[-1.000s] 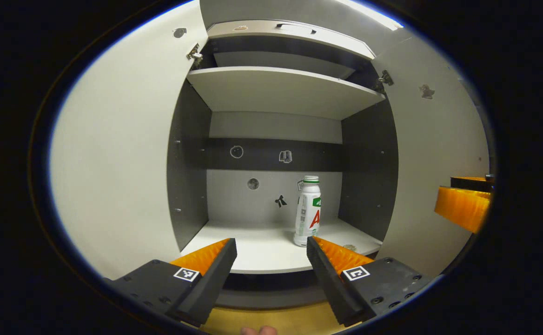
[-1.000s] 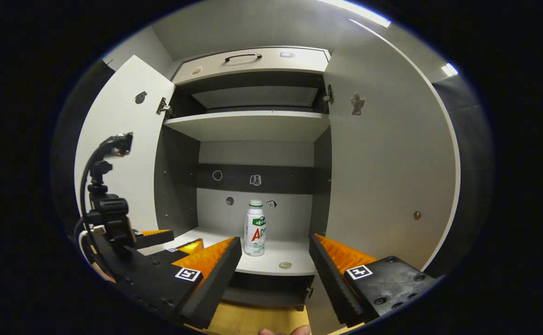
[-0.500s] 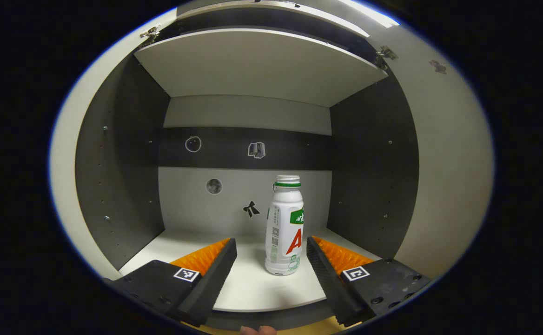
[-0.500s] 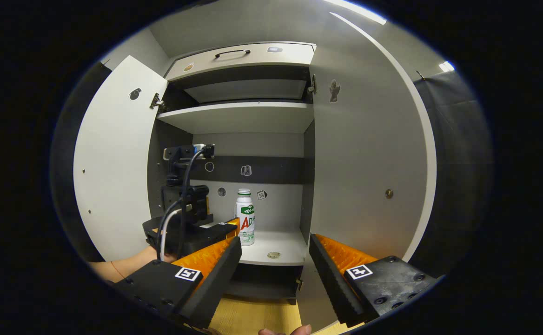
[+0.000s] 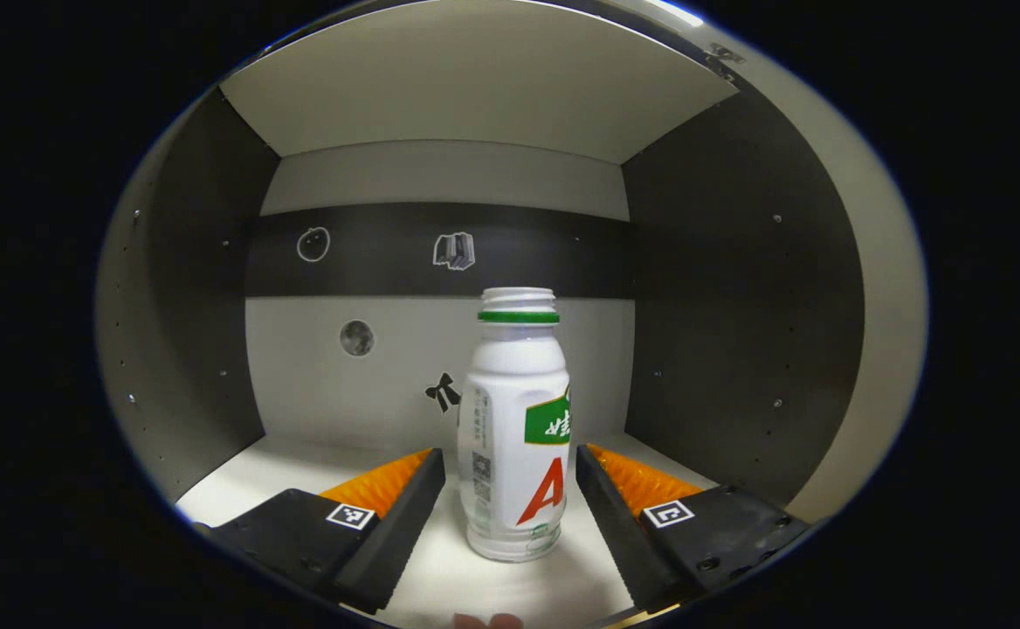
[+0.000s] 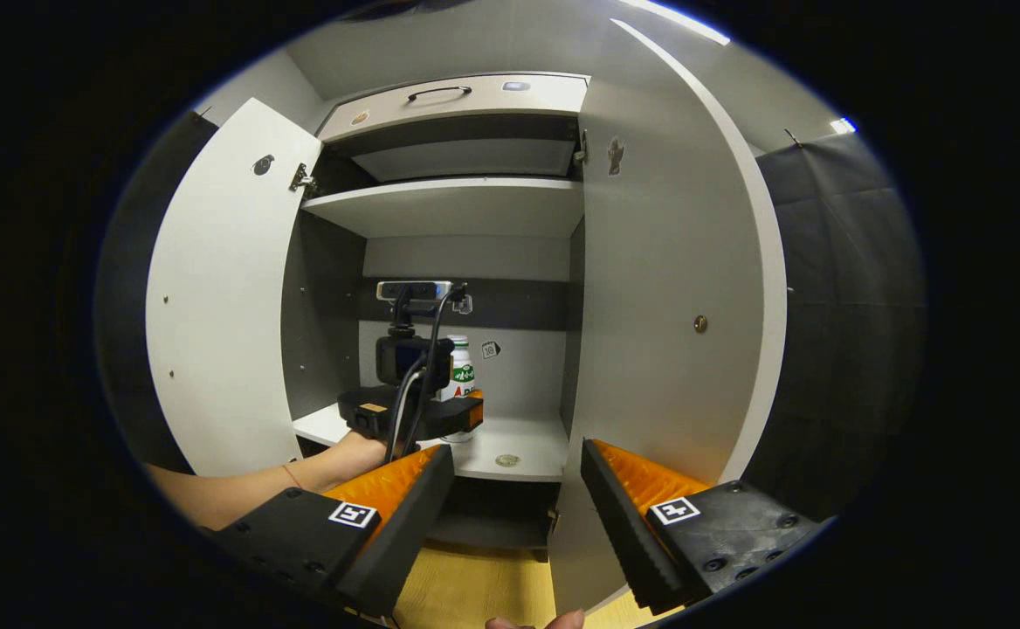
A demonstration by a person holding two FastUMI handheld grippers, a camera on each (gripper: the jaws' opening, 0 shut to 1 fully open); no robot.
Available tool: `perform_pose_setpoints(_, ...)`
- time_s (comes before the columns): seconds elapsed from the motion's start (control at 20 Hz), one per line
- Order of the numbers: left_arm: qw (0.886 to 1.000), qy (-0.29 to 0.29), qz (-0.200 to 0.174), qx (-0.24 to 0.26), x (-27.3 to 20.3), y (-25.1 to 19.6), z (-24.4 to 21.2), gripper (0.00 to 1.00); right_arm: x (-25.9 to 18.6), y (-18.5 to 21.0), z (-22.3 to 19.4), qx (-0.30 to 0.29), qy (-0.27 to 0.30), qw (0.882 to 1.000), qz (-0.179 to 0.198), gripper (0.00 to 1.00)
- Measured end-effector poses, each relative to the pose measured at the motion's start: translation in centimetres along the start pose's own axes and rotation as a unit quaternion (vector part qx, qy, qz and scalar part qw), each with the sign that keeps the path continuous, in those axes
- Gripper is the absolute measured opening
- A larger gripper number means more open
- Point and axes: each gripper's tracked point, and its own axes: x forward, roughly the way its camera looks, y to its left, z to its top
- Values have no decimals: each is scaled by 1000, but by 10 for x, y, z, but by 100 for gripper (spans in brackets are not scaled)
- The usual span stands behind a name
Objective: Grasp the bottle in the cabinet with the left hand and place it on the coaster, then close the right door with the right hand and the left door with the left hand.
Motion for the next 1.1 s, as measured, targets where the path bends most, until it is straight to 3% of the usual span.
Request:
perform_pose_setpoints(0.1,1000,6,-4,8,8,-3,-4,96,1,-1,0,0,0,1000,4,98)
perform_pose_setpoints(0.2,1000,9,-3,4,8,-1,-8,82,0,0,1,4,1,1000,8,97)
perform_pose_setpoints(0.35,1000,7,-9,-3,-8,-1,5,78,-5,-1,3,8,-1,1000,10,98)
perform_pose_setpoints(0.75,999,-26,-21,-12,-144,21,47,78,-34,-1,15,9,-17,1000,-5,98)
perform_pose_setpoints(1.1,1000,-22,-5,-16,-266,36,5,78,-71,3,22,0,-34,999,-19,97)
